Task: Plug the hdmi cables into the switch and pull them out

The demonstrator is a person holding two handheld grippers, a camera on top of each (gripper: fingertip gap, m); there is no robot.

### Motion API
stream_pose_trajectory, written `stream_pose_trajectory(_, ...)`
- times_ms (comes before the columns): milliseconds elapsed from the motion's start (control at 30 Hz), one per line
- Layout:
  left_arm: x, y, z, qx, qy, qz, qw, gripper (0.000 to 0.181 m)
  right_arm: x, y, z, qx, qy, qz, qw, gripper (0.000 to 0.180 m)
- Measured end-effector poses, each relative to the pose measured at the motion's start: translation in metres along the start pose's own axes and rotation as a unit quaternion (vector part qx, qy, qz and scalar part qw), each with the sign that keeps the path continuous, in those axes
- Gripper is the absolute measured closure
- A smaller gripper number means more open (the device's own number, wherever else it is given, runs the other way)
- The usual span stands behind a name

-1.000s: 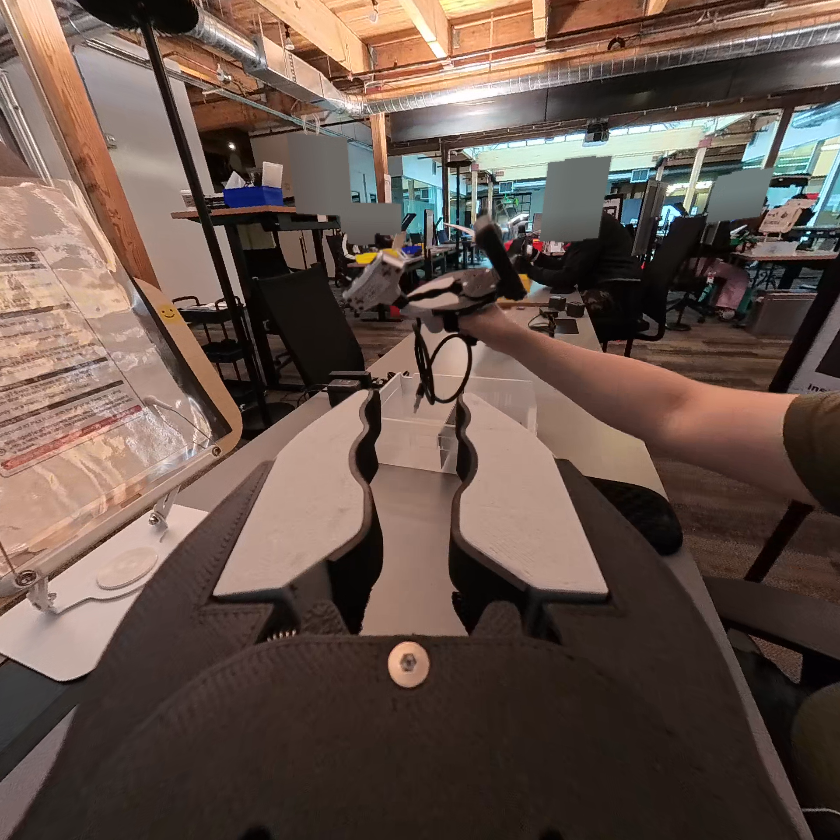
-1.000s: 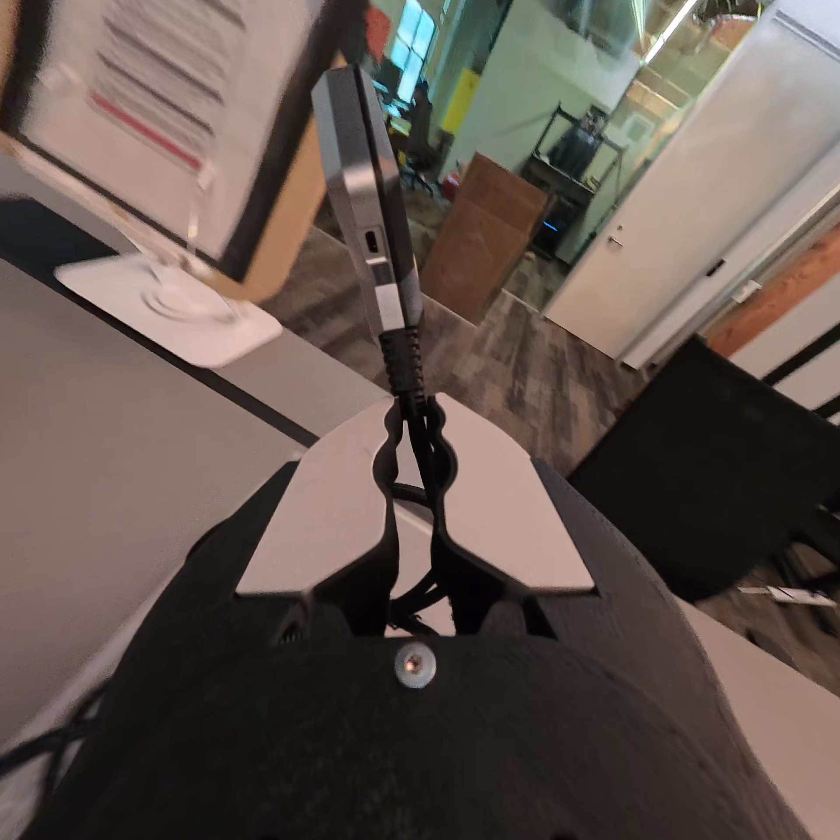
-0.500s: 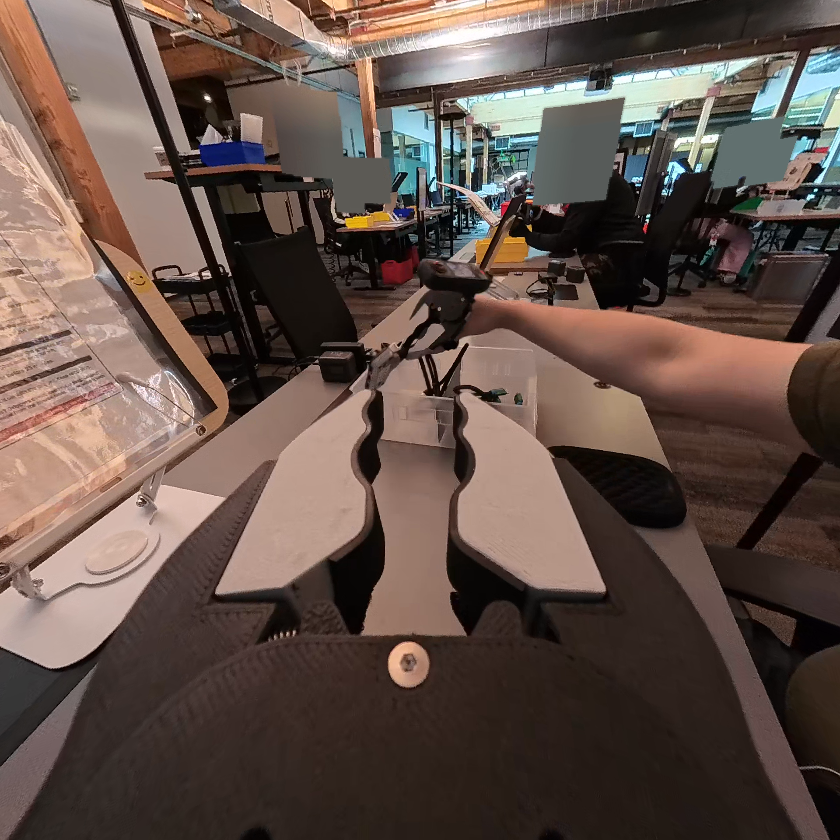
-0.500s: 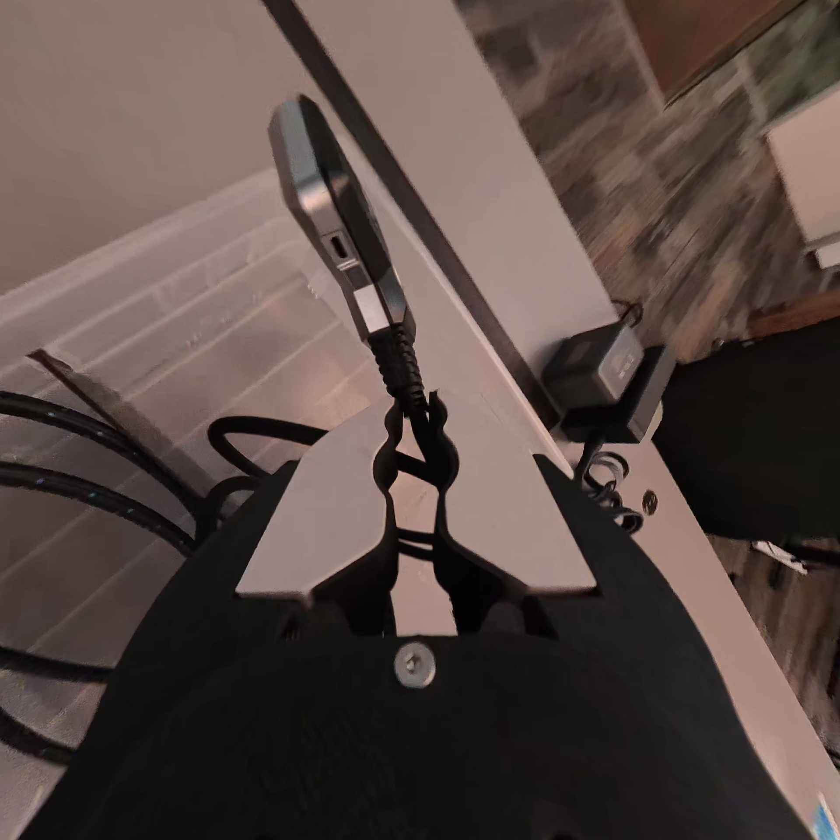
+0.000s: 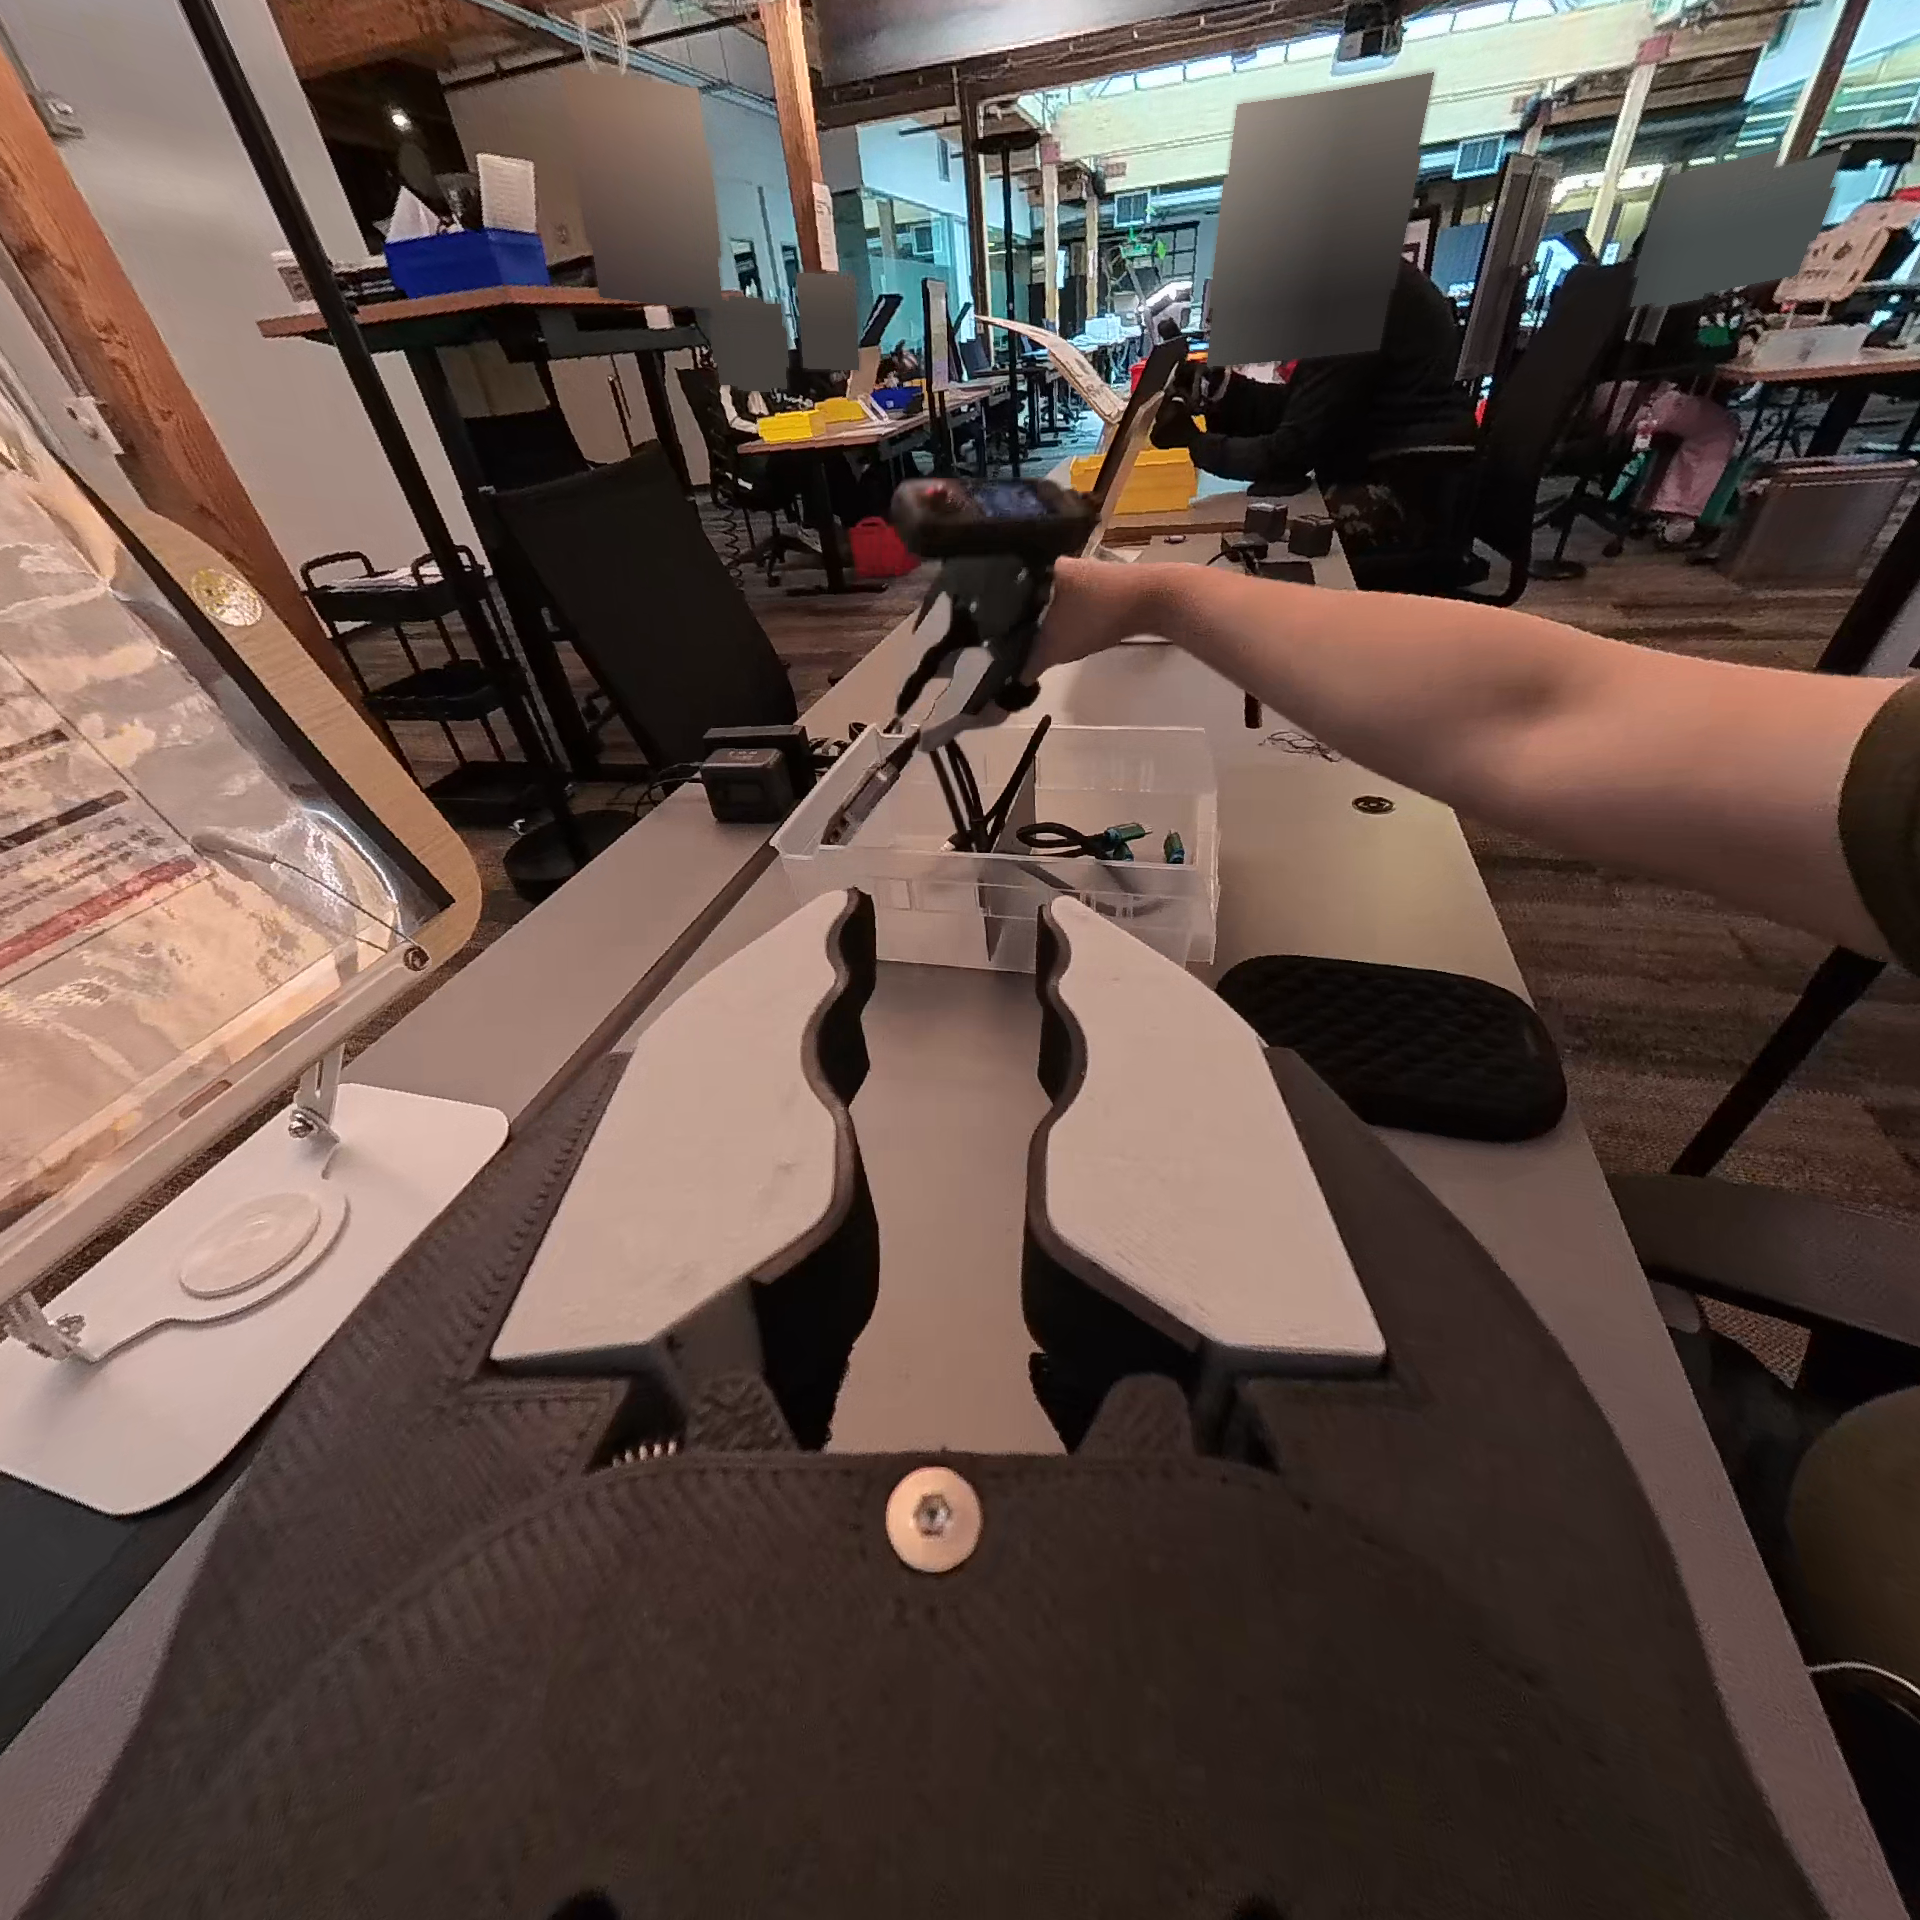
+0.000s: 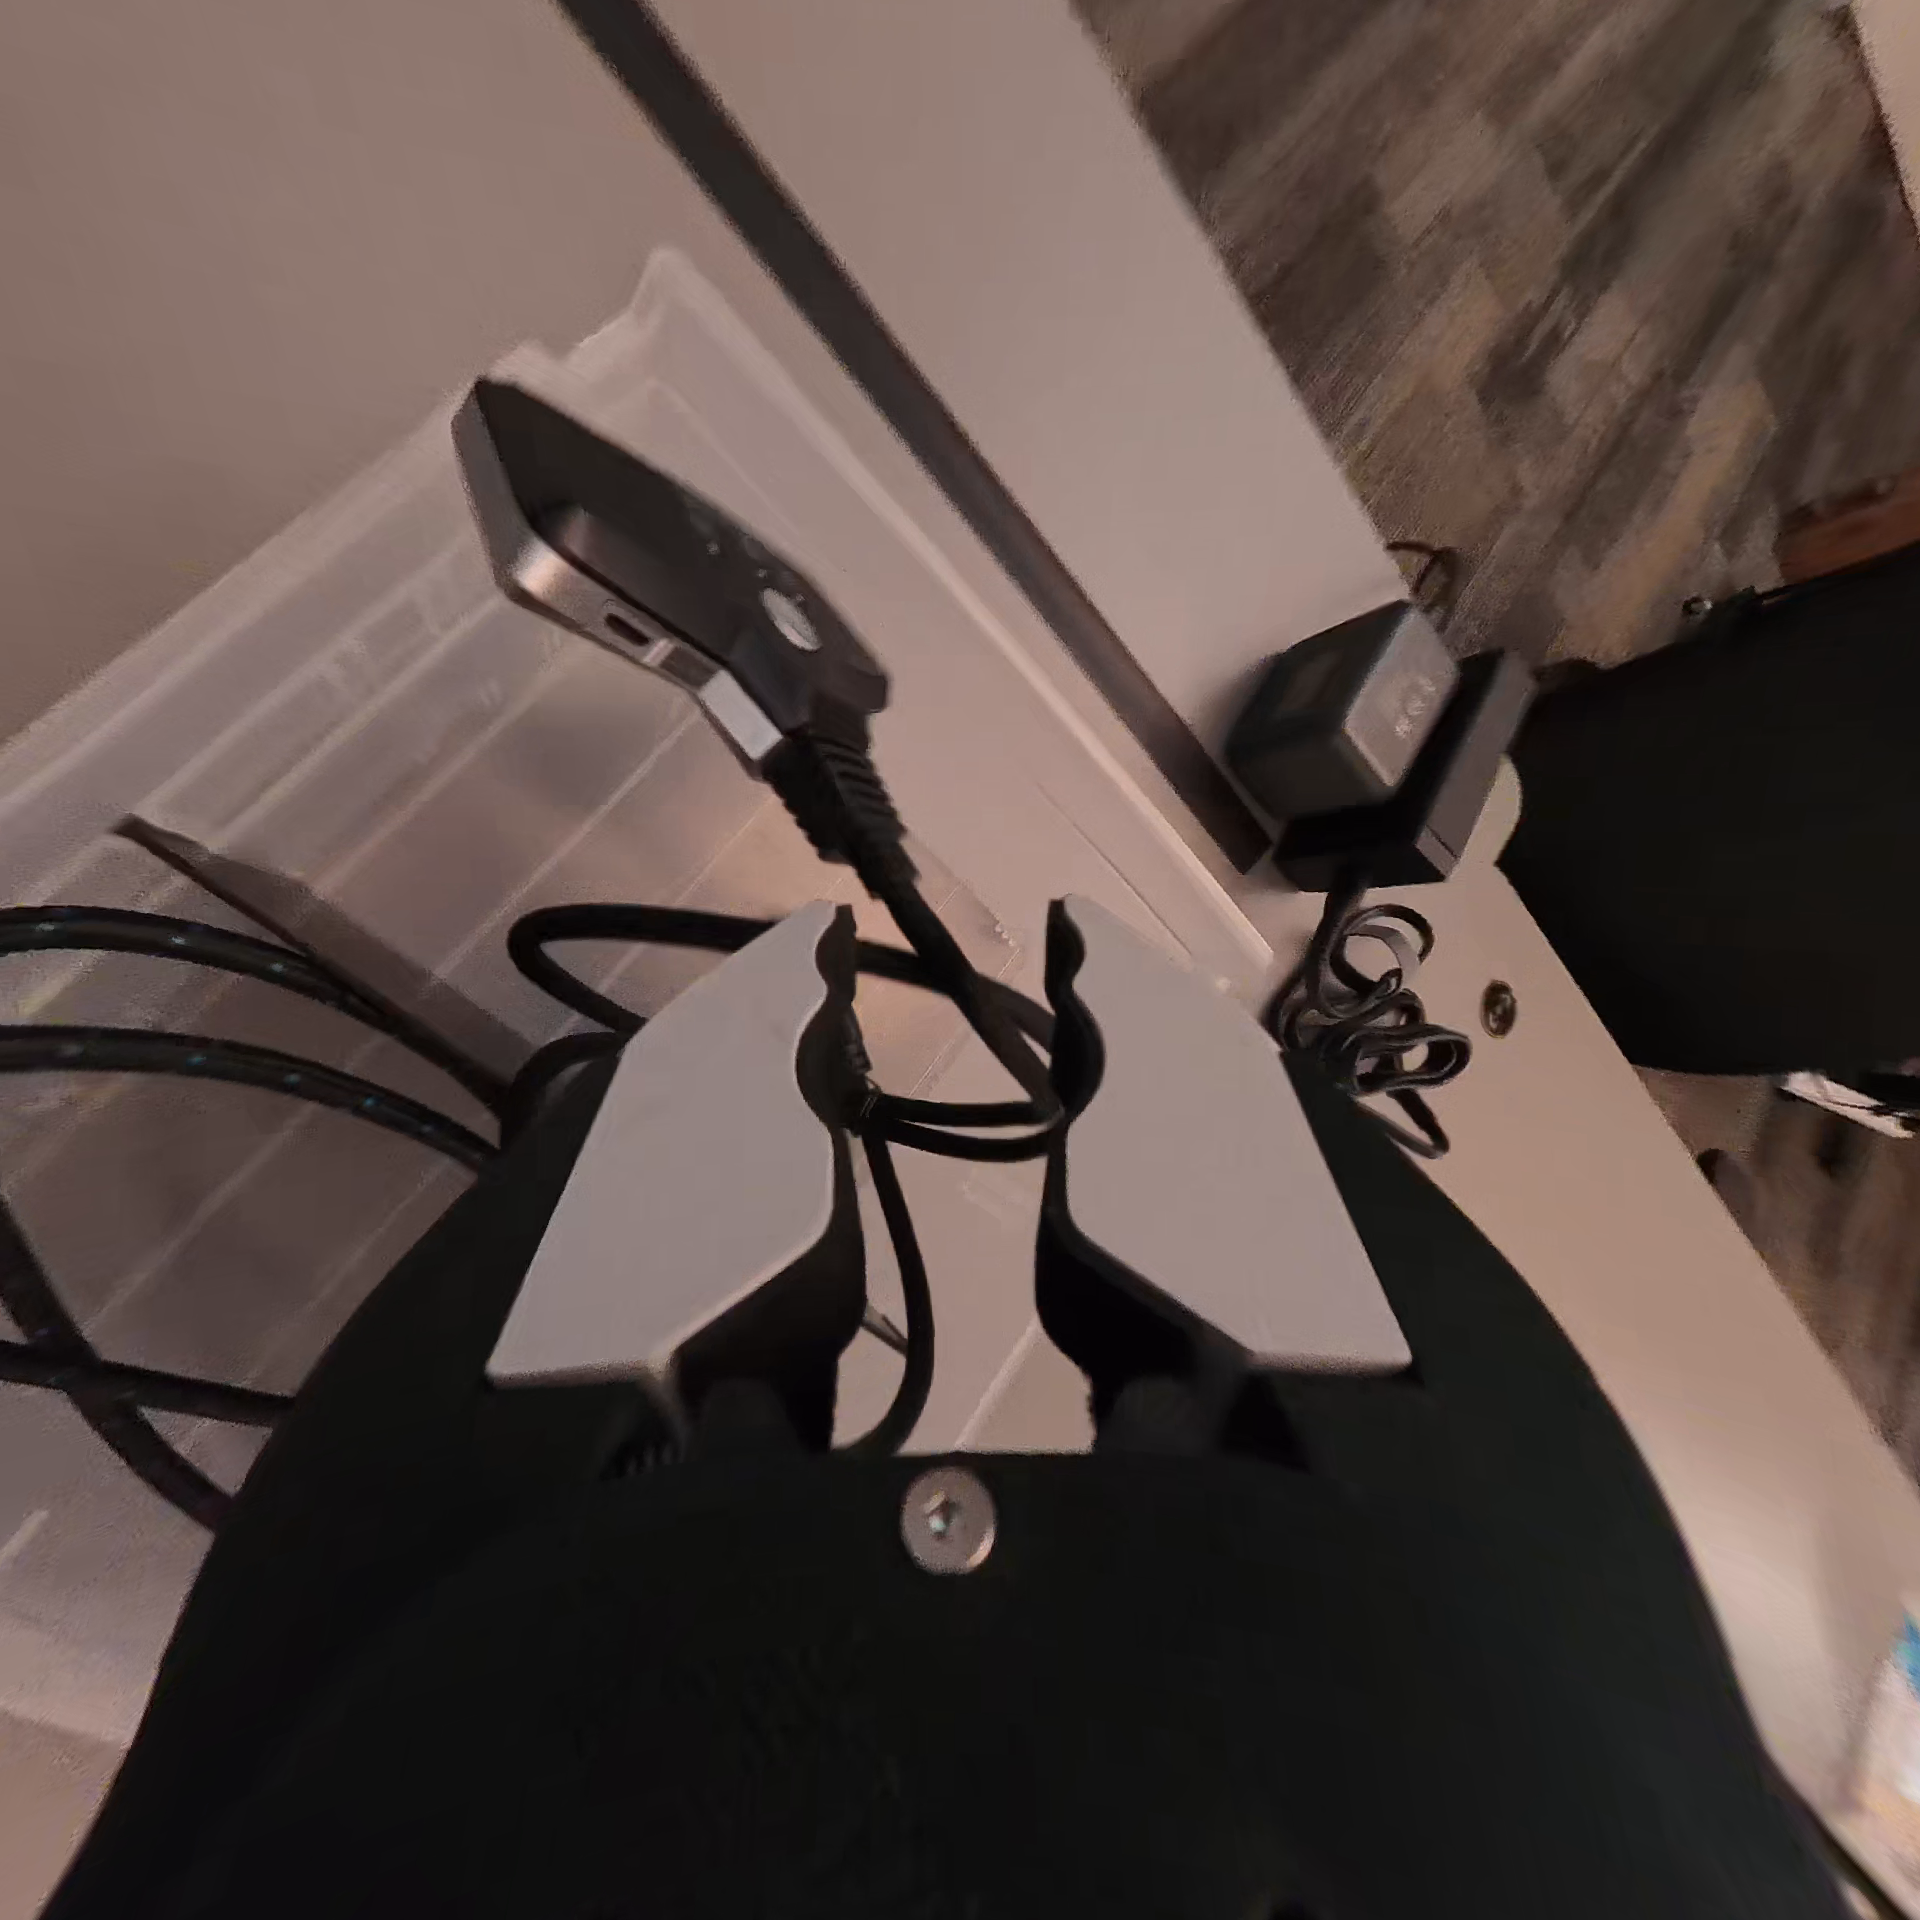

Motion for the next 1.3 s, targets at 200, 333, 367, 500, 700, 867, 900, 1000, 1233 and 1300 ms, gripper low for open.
stream_pose_trajectory(200, -0.007, -0.003, -0.005, -0.005, 0.012, -0.006, 1.000, 0.152, -0.055, 0.029, 0.055, 0.226, 0.069, 0.015, 0.972, 0.135)
stream_pose_trajectory(333, -0.011, -0.003, -0.008, -0.005, 0.016, -0.007, 1.000, 0.153, -0.056, 0.013, 0.111, 0.330, 0.007, -0.051, 0.943, 0.137)
stream_pose_trajectory(367, -0.012, -0.003, -0.009, -0.005, 0.017, -0.008, 1.000, 0.153, -0.054, 0.006, 0.120, 0.351, 0.003, -0.078, 0.933, 0.139)
stream_pose_trajectory(500, -0.015, -0.005, -0.010, -0.006, 0.021, -0.012, 1.000, 0.154, -0.035, -0.017, 0.150, 0.404, -0.095, -0.110, 0.903, 0.169)
stream_pose_trajectory(700, -0.022, -0.007, -0.013, -0.007, 0.029, -0.017, 0.999, 0.155, -0.043, -0.026, 0.159, 0.465, -0.094, -0.015, 0.880, 0.173)
stream_pose_trajectory(867, -0.029, -0.009, -0.017, -0.008, 0.038, -0.025, 0.999, 0.155, -0.054, -0.035, 0.164, 0.483, -0.119, 0.018, 0.867, 0.173)
stream_pose_trajectory(900, -0.032, -0.011, -0.017, -0.007, 0.039, -0.030, 0.999, 0.155, -0.054, -0.036, 0.165, 0.495, -0.114, 0.022, 0.861, 0.173)
stream_pose_trajectory(1000, -0.044, -0.017, -0.021, 0.004, 0.036, -0.062, 0.997, 0.155, -0.054, -0.037, 0.164, 0.485, -0.110, 0.028, 0.867, 0.173)
stream_pose_trajectory(1233, -0.137, -0.051, -0.007, 0.017, -0.144, -0.305, 0.941, 0.146, -0.081, -0.030, 0.146, 0.444, -0.037, 0.097, 0.890, 0.161)
stream_pose_trajectory(1300, -0.169, -0.060, 0.007, -0.024, -0.201, -0.359, 0.911, 0.146, -0.106, -0.025, 0.120, 0.408, 0.038, 0.167, 0.897, 0.152)
Point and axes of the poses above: each gripper's, where its closed fingertips meet, x out along the fingers, z out of its underside, y = z × x across the jaws, the point moved 9 cm from there along -x, back along the fingers, and after that the axes turned 6 degrees about y, right-handed, at the moved point
